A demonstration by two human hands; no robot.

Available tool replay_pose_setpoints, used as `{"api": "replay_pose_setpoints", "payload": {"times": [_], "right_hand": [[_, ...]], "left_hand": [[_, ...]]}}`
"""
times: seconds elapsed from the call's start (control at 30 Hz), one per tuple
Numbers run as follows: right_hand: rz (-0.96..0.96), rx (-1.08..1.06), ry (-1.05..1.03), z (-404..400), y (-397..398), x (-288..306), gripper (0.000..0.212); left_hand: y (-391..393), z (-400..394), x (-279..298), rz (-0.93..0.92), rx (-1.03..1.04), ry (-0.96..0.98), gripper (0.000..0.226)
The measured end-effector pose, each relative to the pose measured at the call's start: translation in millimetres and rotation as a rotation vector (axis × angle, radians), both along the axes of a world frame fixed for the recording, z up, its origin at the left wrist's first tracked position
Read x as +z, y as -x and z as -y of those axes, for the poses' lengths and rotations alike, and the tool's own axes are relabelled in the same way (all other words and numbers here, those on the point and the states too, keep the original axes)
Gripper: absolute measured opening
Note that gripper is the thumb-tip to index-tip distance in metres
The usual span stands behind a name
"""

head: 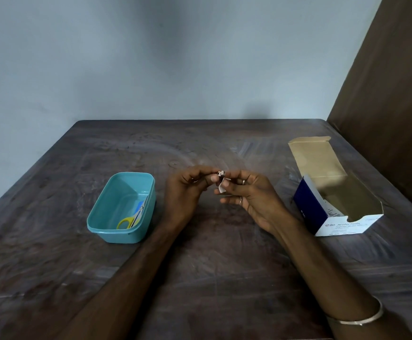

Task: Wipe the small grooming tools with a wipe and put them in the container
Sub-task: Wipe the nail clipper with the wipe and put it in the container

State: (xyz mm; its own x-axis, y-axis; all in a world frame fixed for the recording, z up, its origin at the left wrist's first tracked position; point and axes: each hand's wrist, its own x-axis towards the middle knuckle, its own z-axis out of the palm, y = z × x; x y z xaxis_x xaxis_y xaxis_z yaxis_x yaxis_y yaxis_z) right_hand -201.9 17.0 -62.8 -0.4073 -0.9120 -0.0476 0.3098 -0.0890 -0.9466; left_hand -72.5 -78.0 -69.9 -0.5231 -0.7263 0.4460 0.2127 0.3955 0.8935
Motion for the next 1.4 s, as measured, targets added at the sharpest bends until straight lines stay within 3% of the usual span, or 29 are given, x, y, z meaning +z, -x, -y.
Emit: {"api": "replay_pose_setpoints", "payload": {"times": [0.37, 0.63, 0.73, 0.83, 0.97, 1.4], "right_hand": [[-0.059, -0.053, -0.005, 2, 1, -1, 0.008], [-0.182, -0.128, -0.020, 0, 4, -1, 0.007], [-0.188, -0.157, -0.028, -2, 4, 1, 0.007], [-0.108, -0.208, -0.041, -3, 9, 4, 0.011], [0.055, -0.117, -0.056, -3, 10, 8, 0.013], [0.112, 0.027, -0.126, -5, 5, 11, 0.007]], "left_hand": [[1, -5, -3, 0.022, -0.003, -0.070, 0.017], [4, -5, -12, 0.216, 0.063, 0.175, 0.020], [4, -4, -12, 0.240, 0.082, 0.165, 0.020], [4, -4, -11, 0.277, 0.114, 0.197, 0.020], [4, -3, -11, 0.318, 0.098, 0.292, 0.021], [0, 6, -16, 0.280, 0.108, 0.410, 0.027]]}}
